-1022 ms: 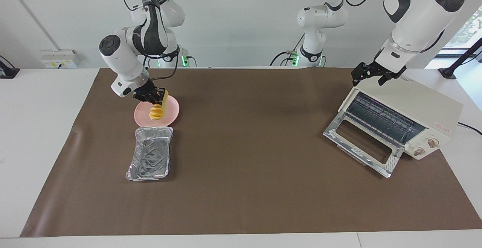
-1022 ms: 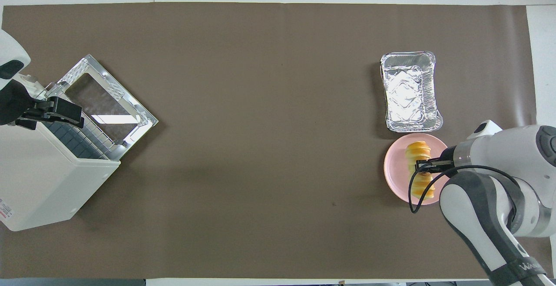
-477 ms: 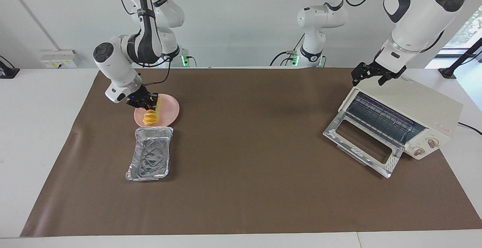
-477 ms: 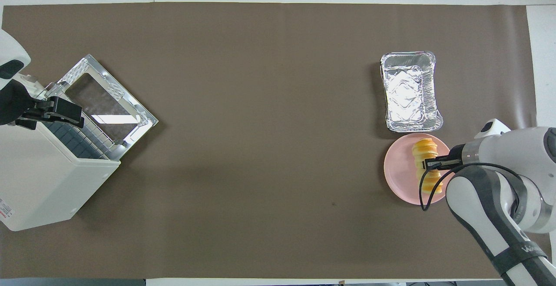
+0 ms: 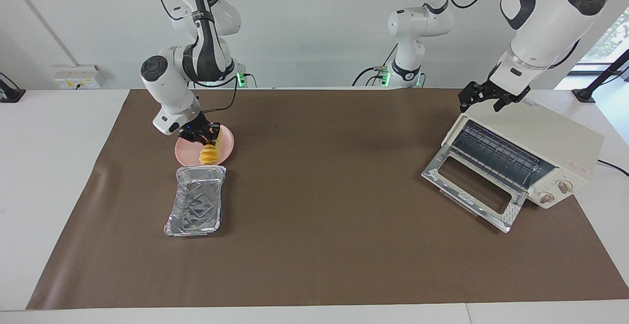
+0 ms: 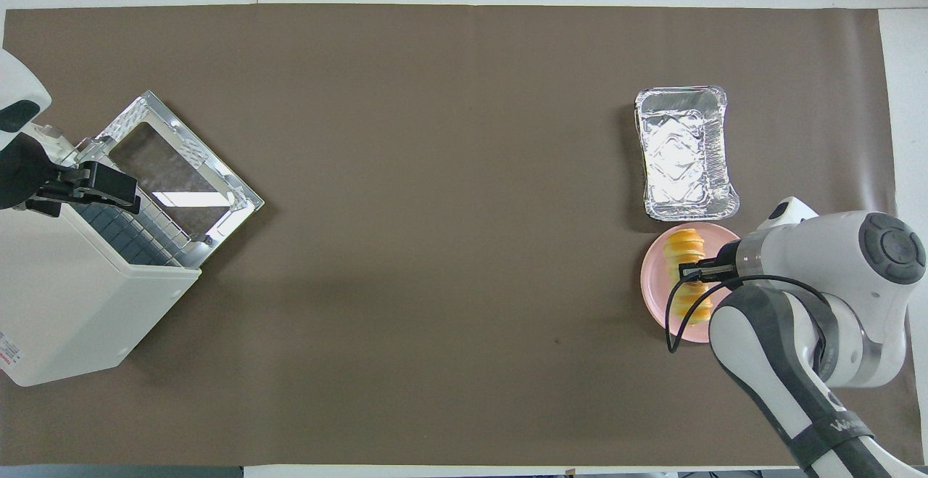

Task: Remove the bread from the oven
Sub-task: 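Lower the bread rolls onto the pink plate with the right gripper, then open the right gripper and withdraw it from the plate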

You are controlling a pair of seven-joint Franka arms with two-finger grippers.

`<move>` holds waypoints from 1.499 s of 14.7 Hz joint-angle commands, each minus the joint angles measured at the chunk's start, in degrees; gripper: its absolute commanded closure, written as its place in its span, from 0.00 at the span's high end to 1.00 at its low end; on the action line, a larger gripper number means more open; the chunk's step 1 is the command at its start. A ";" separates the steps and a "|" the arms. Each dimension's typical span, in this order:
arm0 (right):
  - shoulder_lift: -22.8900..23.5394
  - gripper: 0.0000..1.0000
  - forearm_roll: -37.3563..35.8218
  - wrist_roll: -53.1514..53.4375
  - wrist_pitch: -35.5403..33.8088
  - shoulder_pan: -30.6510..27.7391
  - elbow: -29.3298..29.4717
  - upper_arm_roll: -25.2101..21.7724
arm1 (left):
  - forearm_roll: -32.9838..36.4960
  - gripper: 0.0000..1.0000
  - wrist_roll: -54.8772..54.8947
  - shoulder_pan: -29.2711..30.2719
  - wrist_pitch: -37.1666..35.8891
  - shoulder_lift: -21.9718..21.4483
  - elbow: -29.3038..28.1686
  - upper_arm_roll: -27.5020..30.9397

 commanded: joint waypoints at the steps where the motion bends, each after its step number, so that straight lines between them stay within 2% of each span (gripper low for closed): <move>1: 0.03 0.31 -0.64 0.05 0.64 -0.60 -0.54 0.10 | -0.79 1.00 0.35 0.51 -0.82 -0.79 0.01 -0.18; 3: -0.23 0.34 -0.64 -0.13 0.64 -0.78 -1.33 0.10 | -0.79 1.00 0.35 0.51 -0.82 -0.79 0.02 -0.09; 5: -0.41 0.42 -0.64 -0.13 0.64 -1.22 -1.77 0.10 | -0.79 1.00 0.35 0.51 -0.82 -0.70 0.02 -0.09; 6: -0.41 0.57 -0.64 -0.13 0.64 -1.31 -1.86 0.10 | -0.79 1.00 0.35 0.51 -0.82 -0.79 0.02 -0.09; 8: -0.41 1.00 -0.64 -1.18 0.29 -1.39 -1.78 0.10 | -0.79 1.00 0.35 0.51 -0.82 -0.79 0.02 -0.09; 11: 0.20 1.00 -0.64 -1.01 -2.24 -1.48 1.90 0.01 | -0.79 1.00 0.35 0.51 -0.82 -0.70 0.02 -0.09; 14: 2.13 1.00 -0.73 -0.92 -10.67 -3.14 12.07 -0.08 | -0.79 1.00 0.35 0.51 -0.82 -0.79 0.02 -0.09; 17: 6.34 1.00 -1.34 -1.01 -15.87 -3.85 22.71 -0.26 | -0.79 1.00 0.35 0.51 -0.82 -0.79 0.02 -0.09; 19: 7.67 1.00 -5.01 -1.18 -15.36 -4.64 25.63 -0.26 | -0.79 1.00 0.35 0.51 -0.82 -0.79 0.02 -0.09; 22: 9.25 1.00 -5.47 -1.18 -16.22 -4.91 29.67 -0.43 | -0.79 1.00 0.35 0.51 -0.82 -0.70 0.02 -0.09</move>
